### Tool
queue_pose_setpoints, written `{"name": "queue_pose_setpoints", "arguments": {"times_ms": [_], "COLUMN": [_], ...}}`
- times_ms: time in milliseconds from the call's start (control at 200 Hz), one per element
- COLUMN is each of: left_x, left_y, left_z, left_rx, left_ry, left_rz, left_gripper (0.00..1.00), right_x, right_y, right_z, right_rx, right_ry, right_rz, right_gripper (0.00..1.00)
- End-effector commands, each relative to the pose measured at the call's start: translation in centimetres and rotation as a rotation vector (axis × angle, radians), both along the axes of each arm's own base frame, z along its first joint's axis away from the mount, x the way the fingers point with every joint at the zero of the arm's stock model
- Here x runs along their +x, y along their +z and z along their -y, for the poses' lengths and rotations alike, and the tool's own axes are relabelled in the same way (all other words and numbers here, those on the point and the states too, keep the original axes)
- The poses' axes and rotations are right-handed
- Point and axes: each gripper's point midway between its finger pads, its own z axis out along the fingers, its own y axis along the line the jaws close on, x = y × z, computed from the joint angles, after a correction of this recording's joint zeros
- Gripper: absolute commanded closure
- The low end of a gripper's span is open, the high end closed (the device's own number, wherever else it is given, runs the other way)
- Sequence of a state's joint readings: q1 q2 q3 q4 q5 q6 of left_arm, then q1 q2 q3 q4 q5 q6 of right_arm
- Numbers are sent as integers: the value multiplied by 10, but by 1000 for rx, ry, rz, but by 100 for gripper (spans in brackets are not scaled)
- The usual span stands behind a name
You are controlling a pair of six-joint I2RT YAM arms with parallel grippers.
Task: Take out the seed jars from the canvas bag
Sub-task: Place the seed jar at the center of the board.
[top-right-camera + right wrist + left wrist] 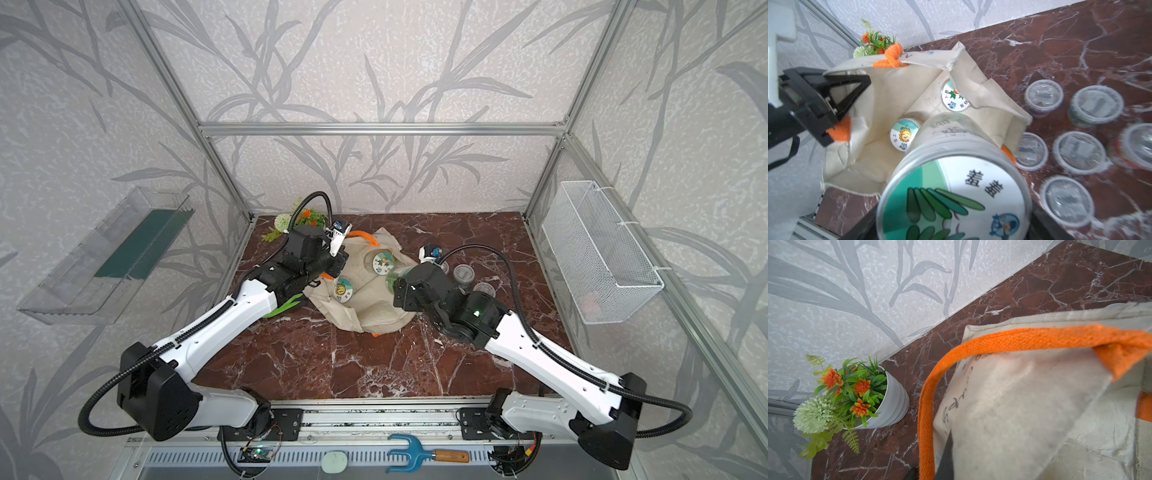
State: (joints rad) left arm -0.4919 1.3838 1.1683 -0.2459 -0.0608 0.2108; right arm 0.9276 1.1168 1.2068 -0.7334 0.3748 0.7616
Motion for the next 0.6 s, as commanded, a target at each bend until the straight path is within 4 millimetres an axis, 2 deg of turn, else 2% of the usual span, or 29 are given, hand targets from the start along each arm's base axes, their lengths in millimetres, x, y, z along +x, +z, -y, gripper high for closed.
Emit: {"name": "queue_pose_setpoints", "arguments": {"times_ms": [0,100,245,390,595], "left_x": [12,14,15,13,13], "left_y": [14,12,9,12,15], "left_z": [-2,-5,-7,-9,-10], "left_rx": [2,10,9,1,3], "left_ry": [8,16,21,23,25], "left_rz": [69,67,62,68,73], "left_gripper": [100,100,100,100,100], "right_x": [-35,-54,-69,-69,-62], "right_y": [-9,-17,-48,-82,-122], "right_z": [46,57,61,52,28], "right_rx": [-212,-293,-390,-426,-429], "right_ry": [4,11,30,48,82], "right_rz": [-76,-125,-197,-242,-265], "right_gripper": [35,35,35,35,35]}}
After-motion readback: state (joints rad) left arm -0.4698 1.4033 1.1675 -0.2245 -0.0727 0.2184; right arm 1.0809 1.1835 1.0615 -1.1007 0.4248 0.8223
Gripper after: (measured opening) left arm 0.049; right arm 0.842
